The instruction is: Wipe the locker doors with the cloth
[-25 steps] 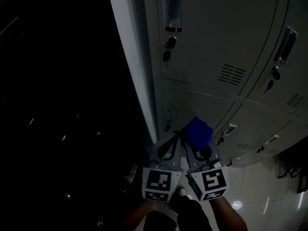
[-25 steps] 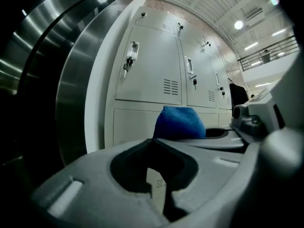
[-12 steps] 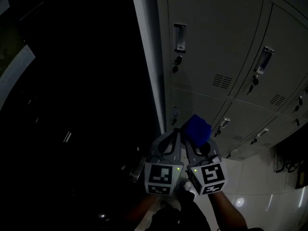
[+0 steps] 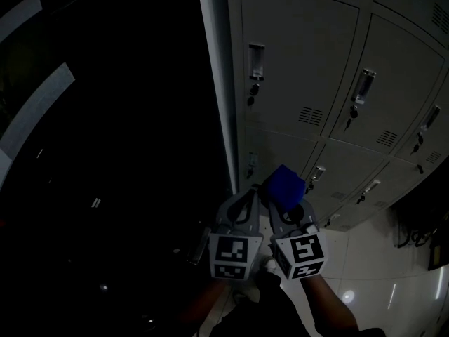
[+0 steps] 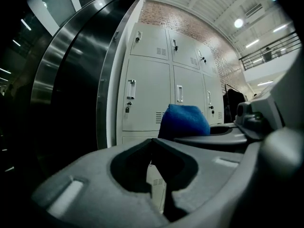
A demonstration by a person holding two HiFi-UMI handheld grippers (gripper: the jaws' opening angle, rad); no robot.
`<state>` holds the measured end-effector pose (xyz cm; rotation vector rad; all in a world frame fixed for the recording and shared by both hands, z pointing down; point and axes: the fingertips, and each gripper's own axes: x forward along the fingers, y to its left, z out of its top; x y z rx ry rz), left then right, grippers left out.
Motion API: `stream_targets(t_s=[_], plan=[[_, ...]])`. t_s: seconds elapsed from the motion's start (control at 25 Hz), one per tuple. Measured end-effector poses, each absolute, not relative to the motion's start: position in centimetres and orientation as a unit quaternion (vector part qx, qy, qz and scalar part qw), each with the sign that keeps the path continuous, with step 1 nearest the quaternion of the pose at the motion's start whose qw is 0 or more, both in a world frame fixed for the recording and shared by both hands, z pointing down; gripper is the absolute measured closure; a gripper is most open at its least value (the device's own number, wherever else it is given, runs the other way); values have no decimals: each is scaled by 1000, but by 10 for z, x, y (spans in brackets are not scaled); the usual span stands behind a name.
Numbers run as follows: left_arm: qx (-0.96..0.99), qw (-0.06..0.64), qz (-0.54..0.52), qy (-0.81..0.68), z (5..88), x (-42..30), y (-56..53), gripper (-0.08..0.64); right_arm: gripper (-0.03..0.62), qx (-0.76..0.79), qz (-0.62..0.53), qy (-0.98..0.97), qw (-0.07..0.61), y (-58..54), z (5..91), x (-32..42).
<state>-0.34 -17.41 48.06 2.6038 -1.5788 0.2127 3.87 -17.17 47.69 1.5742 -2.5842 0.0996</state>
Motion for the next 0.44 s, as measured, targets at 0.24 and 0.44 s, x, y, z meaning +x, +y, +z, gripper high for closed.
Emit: stream_targets(t_s=[0.24,0.44], plan=[[856,41,71,-510,480,4,-167,555,525,521,32,-851,55,-165,475,42],[858,42,71,-507,478,4,-163,555,525,522,28,-851,58,-159,472,40]])
